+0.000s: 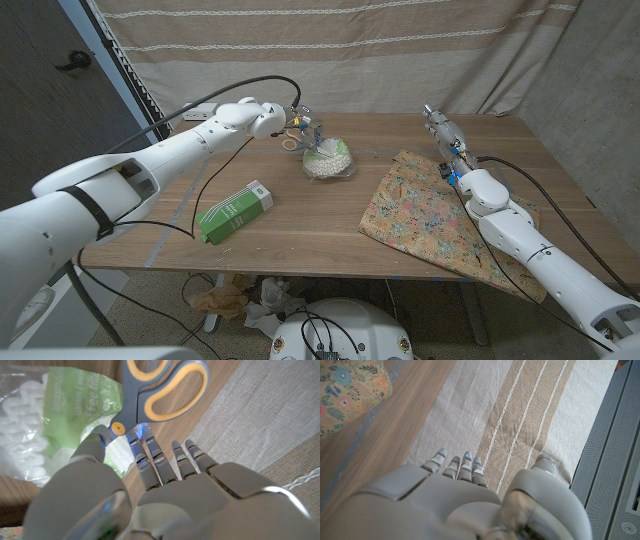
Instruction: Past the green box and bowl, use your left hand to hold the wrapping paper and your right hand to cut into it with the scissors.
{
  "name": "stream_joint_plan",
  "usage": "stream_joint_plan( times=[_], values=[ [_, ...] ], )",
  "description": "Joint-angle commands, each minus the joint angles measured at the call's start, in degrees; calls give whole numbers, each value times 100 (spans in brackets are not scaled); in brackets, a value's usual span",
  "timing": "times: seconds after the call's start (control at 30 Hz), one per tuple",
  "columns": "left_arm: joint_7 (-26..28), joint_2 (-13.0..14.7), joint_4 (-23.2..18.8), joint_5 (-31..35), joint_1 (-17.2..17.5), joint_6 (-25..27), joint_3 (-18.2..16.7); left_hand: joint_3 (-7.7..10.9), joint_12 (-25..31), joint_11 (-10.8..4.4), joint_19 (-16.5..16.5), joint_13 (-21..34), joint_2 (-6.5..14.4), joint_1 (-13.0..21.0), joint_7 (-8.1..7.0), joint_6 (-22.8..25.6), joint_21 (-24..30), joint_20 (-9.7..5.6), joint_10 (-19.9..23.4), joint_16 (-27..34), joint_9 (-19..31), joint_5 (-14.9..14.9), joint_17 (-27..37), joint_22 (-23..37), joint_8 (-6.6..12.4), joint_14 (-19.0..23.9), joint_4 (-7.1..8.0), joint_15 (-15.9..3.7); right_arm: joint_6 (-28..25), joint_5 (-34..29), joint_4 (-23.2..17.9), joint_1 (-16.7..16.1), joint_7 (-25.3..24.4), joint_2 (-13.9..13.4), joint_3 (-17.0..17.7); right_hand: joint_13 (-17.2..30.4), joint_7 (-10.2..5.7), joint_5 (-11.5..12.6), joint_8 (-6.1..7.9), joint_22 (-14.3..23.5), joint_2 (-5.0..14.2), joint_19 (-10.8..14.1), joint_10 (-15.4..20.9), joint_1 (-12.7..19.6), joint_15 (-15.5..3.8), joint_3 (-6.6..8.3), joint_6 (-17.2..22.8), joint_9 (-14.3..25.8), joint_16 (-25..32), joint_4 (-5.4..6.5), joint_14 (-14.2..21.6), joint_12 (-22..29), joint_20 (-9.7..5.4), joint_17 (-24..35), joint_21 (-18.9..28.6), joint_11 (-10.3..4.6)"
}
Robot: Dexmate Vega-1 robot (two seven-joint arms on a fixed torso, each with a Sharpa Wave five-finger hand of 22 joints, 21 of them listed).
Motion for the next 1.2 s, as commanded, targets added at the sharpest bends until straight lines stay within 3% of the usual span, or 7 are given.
stream_joint_plan(
  times=[0.03, 0.3, 0.37, 0.63, 0.87, 1.2],
  values=[
    [176, 77, -141, 146, 59, -44, 47, -17, 48, 0, 40, 21, 23, -25, 13, 87, 30, -18, 84, 40, 4, 56, 25, 25, 25, 115, -7, -977, -26, 29, -24, -29, -16, 1, 12, 33, -7, 42, 22, 7, 7, -27, 11, 73, 5, -19, -31, 17, 13, -51, -45, -16, 3, 3, -11, 17],
    [355, 149, -274, 364, 123, 7, 50, 4, 45, 10, 59, 96, 18, 13, 13, 403, 35, -22, 57, 40, 5, 80, 58, 29, 112, 169, -26, -983, -56, 52, -80, -85, -44, -24, 39, 34, -8, 44, 22, 8, 11, -43, -4, 80, 31, -20, -33, 17, 12, -53, -54, -22, -1, 4, -18, 24],
    [494, 185, -302, 418, 163, -3, 39, 1, 10, 0, 57, 152, 7, 11, 20, 71, 36, -16, -56, 15, 13, 97, 73, 36, -54, 139, -22, -978, -51, 51, -84, -93, -51, -26, 44, 34, -9, 44, 22, 8, 13, -45, -9, 81, 39, -20, -34, 17, 12, -54, -55, -24, 2, 4, -19, 15],
    [781, 295, -427, 714, 286, 42, 50, -20, 1, -4, 99, 233, 7, -24, -3, -279, 54, -12, -126, 30, 40, 125, 93, 40, -222, 194, -10, -980, -69, 100, -93, -114, -35, -26, 58, 34, -9, 46, 22, 8, 23, -54, -25, 92, 58, -17, -36, 18, 13, -57, -59, -30, 17, 5, -24, 12],
    [1004, 346, -456, 990, 311, -1, 97, 47, 226, -7, 364, 434, 50, 65, 1, -133, 142, -125, 238, 157, 95, 184, 155, 63, -162, 593, -29, -999, -31, 128, -58, -102, 30, -14, 48, 34, -10, 47, 22, 9, 28, -65, -25, 101, 63, -16, -40, 18, 13, -60, -65, -30, 26, 6, -29, 10],
    [1203, 313, -392, 1159, 289, -80, 117, 98, 400, -9, 376, 580, 38, 137, 11, 123, 134, -129, 463, 160, 75, 207, 189, 72, -98, 719, -44, -1007, -43, 206, -55, -124, 39, 14, 63, 35, -11, 49, 23, 9, 37, -68, -33, 115, 60, -13, -40, 18, 14, -66, -69, -32, 35, 6, -31, 8]
  ],
)
